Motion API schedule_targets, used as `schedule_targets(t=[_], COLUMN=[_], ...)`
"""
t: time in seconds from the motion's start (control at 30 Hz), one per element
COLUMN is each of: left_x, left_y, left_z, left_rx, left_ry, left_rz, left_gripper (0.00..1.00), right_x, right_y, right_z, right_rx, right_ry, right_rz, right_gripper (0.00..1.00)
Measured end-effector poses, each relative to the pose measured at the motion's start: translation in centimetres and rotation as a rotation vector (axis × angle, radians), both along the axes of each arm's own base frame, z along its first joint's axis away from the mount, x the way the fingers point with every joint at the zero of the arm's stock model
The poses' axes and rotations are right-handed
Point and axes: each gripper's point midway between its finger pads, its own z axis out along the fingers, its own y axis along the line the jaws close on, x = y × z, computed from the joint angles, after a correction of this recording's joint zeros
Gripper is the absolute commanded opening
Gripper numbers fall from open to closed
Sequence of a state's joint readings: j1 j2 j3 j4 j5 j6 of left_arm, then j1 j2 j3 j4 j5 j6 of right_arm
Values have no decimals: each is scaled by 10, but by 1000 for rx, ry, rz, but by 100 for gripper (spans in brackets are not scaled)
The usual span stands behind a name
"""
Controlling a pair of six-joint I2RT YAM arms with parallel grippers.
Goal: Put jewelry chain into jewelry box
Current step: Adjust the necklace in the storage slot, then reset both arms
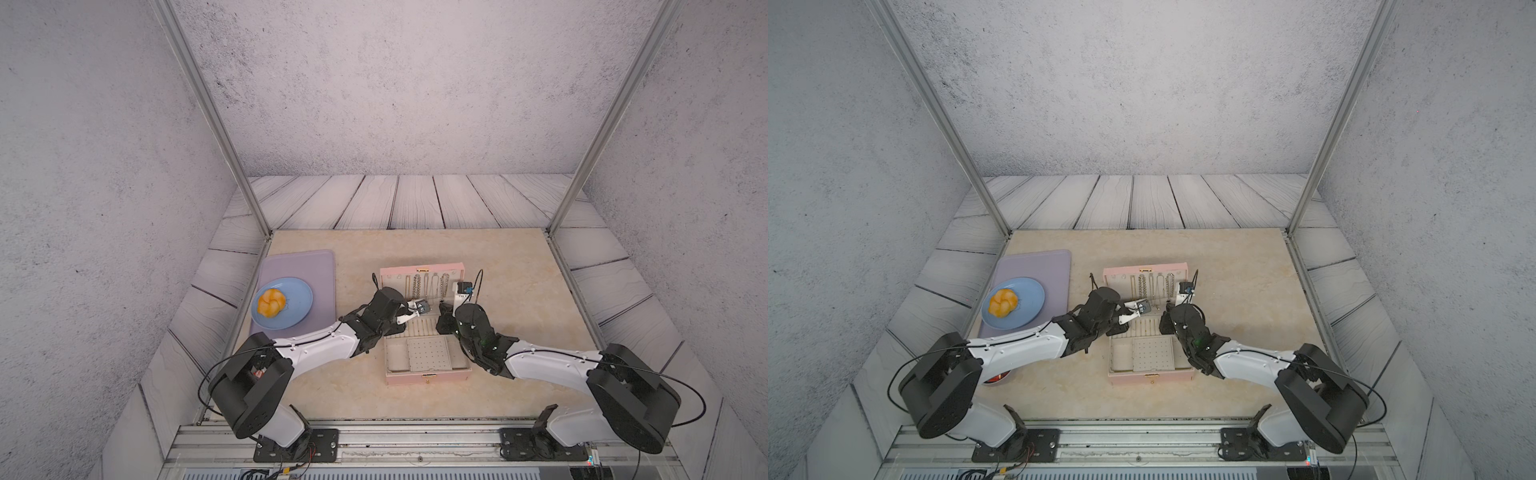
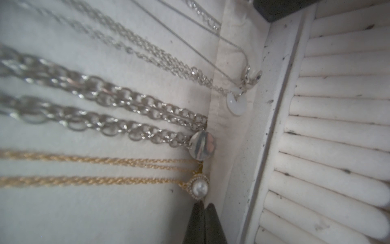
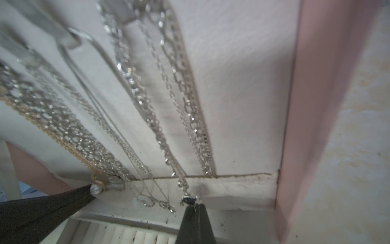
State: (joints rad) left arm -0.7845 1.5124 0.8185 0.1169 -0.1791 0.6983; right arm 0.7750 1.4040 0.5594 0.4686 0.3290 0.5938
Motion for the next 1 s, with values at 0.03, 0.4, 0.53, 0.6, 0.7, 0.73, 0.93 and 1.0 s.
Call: schedule_targets(t=[0.03,0.4,0.53,0.6,0.7,0.73,0.93,1.0], left_x=[0,0,1,1,2,3,7,8], left_y=[0,0,0,0,0,0,-4,-5], left_z=[0,0,0,0,0,0,6,9], left_rx=[0,0,-6,-8,-13,-17,-57,-69], left_ry=[0,0,0,-2,-3,-3,-15,-22], left_rz=[0,1,6,9,18,22,38,42], left_gripper=[0,0,0,0,1,4,31,35], right_x=[0,-3,-9,-14,-19,-21,-25,-26], right_y=[1,1,-5,-10,-19,-22,-39,-43], right_z=[-1,-1,11,21,37,43,64,66], right_rx=[-1,-4,3,6,10,8,-7,-16], right_ry=[2,9,-7,-25,-55,-69,-119,-126], right_rz=[3,17,19,22,16,13,-18,-22], right_gripper=[9,34,40,44,48,49,52,53])
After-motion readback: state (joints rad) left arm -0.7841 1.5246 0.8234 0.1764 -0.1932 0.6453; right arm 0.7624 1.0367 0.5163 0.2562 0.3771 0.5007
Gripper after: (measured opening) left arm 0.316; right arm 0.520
